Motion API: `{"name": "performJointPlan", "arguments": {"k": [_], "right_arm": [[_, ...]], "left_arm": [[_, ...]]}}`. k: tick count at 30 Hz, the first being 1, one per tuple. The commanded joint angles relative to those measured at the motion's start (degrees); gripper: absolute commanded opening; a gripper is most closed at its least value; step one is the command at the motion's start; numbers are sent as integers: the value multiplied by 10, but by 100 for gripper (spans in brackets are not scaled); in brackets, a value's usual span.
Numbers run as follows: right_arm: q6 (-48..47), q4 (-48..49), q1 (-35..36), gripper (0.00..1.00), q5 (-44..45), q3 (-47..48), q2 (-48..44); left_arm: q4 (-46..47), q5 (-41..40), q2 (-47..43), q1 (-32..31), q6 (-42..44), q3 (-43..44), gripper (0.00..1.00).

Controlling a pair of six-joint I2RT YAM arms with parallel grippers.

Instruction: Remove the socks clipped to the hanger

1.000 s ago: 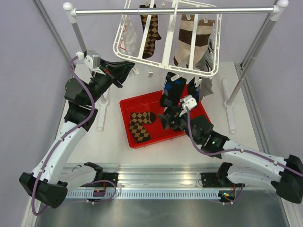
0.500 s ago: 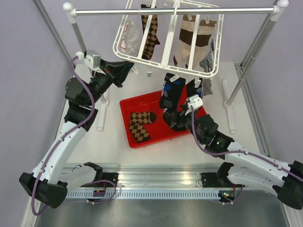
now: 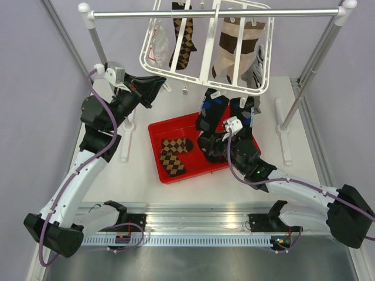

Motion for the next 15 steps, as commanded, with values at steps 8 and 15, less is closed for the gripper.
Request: {"name": "performJointPlan", "arguments": {"k": [8,15], "right_arm": [[20,28,-1,1,20,3,-89],[16,27,-2,29,29,-1,-87]], "left_arm": [[-10,10,13,-1,1,25,15],[-10,13,13,-1,-3,28,16]]}}
